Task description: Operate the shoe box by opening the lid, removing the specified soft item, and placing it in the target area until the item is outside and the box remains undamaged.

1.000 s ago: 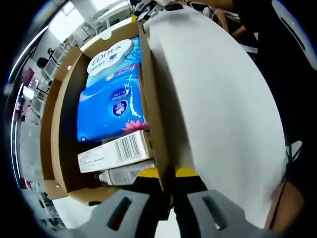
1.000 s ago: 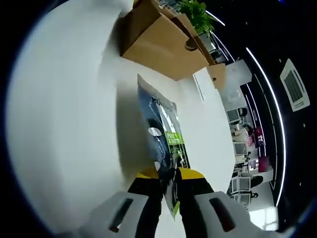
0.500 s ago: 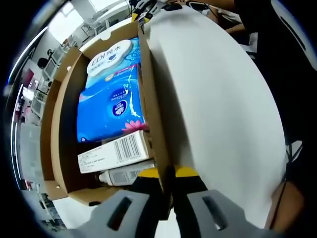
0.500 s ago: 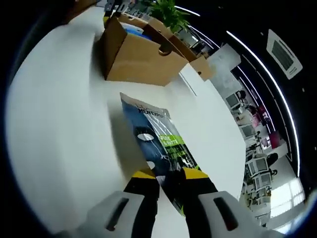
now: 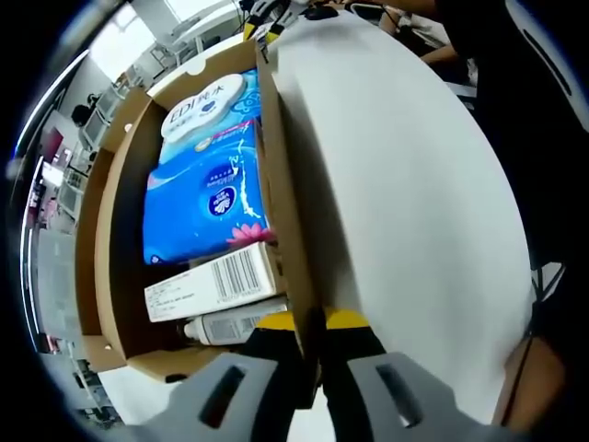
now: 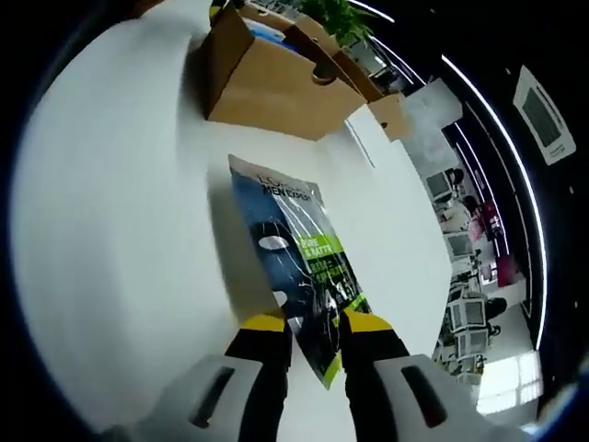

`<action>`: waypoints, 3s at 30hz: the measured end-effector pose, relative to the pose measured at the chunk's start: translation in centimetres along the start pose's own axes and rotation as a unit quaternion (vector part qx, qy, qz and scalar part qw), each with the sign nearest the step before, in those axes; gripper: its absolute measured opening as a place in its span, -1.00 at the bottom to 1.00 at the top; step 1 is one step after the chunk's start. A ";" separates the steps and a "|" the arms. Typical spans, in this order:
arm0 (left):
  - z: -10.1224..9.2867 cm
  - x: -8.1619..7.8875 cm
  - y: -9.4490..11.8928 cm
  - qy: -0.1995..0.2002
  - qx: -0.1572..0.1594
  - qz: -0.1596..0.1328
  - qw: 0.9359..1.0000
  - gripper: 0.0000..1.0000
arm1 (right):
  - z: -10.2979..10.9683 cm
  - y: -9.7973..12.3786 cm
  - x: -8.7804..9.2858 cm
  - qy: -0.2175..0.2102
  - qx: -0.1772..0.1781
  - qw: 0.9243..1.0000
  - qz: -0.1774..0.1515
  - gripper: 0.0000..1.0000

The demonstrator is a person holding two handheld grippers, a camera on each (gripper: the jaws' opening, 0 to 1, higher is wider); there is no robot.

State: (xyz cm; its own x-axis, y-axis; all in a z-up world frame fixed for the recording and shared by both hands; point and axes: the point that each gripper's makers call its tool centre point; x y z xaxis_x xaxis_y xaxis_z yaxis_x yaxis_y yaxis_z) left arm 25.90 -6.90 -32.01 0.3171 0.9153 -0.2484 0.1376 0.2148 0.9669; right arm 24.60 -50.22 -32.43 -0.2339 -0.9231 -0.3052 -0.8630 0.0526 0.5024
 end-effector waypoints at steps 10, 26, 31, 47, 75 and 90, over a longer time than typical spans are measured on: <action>0.0 0.0 0.0 0.001 0.000 0.000 1.000 -0.91 | 0.8 0.6 1.4 0.069 -0.010 0.997 0.029 -0.59; 0.0 0.0 0.0 0.000 -0.001 -0.001 1.000 -0.91 | 0.6 2.0 0.9 0.039 -0.013 0.999 0.029 -0.57; 0.0 0.0 0.0 -0.001 -0.001 -0.001 1.000 -0.91 | -0.6 3.0 -0.3 -0.010 -0.001 1.000 0.010 -0.57; 0.0 0.0 0.0 0.000 -0.003 0.001 1.000 -0.90 | -3.1 -2.0 -4.2 -0.345 0.036 0.937 -0.030 -0.54; 0.1 0.0 -0.1 0.001 -0.005 0.006 1.000 -0.90 | -0.3 -4.8 -2.5 -0.509 0.013 0.860 0.035 -0.39; 0.1 0.1 -0.1 0.000 -0.007 0.007 1.000 -0.89 | -0.4 -2.9 -4.6 -0.486 -0.035 0.872 0.039 -0.26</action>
State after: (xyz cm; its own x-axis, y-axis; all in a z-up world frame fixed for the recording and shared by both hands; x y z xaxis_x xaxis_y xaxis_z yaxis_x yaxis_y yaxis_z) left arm 26.02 -6.92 -32.12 0.3187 0.9185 -0.2339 0.1195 0.2059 0.9712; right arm 28.38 -46.31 -32.21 -0.5894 -0.1563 -0.7926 -0.8059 0.0450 0.5904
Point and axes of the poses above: the point that each gripper's makers call its tool centre point, and the gripper's own axes: y roughly backward along the fingers, z roughly to its left, x roughly out of its underside, and after that the axes turned 13 degrees about x, right-handed
